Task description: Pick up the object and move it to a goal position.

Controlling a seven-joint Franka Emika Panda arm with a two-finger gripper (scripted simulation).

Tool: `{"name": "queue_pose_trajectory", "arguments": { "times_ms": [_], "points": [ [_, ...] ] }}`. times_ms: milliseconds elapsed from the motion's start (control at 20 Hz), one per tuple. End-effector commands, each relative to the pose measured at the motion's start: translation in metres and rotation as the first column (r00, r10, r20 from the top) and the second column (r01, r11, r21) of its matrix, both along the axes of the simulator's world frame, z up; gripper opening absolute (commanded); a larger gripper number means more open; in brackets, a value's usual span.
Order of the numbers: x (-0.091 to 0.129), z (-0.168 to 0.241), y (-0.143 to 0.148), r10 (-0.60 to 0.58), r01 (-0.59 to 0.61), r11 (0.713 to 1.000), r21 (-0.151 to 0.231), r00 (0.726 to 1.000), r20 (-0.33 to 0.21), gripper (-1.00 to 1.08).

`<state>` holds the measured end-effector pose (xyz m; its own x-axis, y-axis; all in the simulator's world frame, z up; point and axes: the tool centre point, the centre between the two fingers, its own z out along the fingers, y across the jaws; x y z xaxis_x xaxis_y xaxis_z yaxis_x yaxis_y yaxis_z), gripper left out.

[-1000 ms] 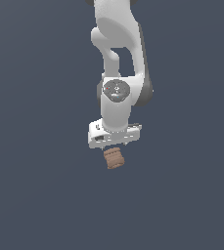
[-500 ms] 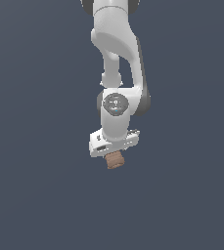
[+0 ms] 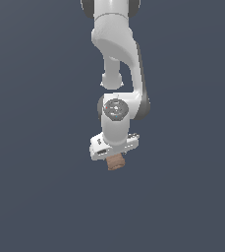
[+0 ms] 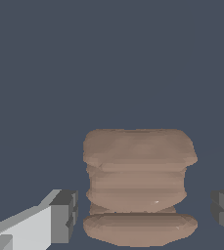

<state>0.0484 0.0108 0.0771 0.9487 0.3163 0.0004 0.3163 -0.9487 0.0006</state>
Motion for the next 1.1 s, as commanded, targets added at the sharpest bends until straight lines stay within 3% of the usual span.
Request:
{"name": "queue_pose_trajectory", "arguments": {
  "times_ms": [0, 450, 500, 950, 1050],
  "points": [
    [-0.001, -0.014, 0.000, 0.002, -0.002, 1.000, 0.000, 1.000, -0.001, 1.00],
    [0.000, -0.035, 0.000, 0.004, -0.004, 1.000, 0.000, 1.000, -0.001, 1.00],
    [0.000, -0.035, 0.000, 0.004, -0.004, 1.000, 0.000, 1.000, -0.001, -1.00],
    [0.000, -0.035, 0.000, 0.004, -0.004, 1.000, 0.000, 1.000, -0.001, -1.00],
    [0.011, -0.015, 0.003, 0.006, -0.006, 1.000, 0.002, 0.999, 0.032, -1.00]
  ]
}}
